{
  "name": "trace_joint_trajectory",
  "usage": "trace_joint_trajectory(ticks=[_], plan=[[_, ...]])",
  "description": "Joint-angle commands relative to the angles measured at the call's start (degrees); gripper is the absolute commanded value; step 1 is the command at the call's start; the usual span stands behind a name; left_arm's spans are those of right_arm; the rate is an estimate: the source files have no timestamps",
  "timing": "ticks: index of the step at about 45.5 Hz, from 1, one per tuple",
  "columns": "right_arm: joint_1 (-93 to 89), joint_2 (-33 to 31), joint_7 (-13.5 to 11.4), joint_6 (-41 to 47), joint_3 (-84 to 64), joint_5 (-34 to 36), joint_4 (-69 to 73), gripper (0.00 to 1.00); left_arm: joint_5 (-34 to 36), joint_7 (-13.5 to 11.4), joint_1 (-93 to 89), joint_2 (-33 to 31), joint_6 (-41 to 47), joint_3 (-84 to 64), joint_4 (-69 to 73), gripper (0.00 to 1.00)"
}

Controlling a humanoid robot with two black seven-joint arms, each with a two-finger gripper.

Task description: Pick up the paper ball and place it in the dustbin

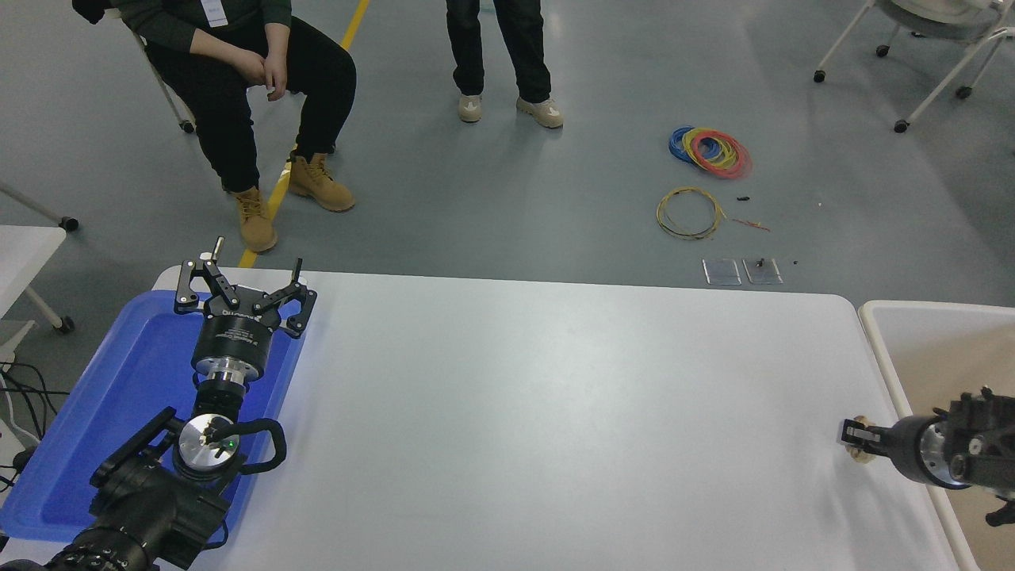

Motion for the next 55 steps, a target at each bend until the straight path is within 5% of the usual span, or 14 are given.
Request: trace_joint_trajectory(ticks=[1,37,55], plan=[[15.2,-5.6,0.2,2.0,-8.6,-2.4,13.4,0.00,0.0,0.0,0.0,0.0,0.1,0.0,0.0,1.00],[61.5,-7.6,0.2,30.5,-26.6,-3.8,20.6,0.00,0.0,0.0,0.0,0.0,0.0,0.0,0.0,1.00],[65.9,-7.4,0.1,34.1,-27.4,-5.4,20.3,0.00,0.0,0.0,0.0,0.0,0.1,0.0,0.0,1.00]])
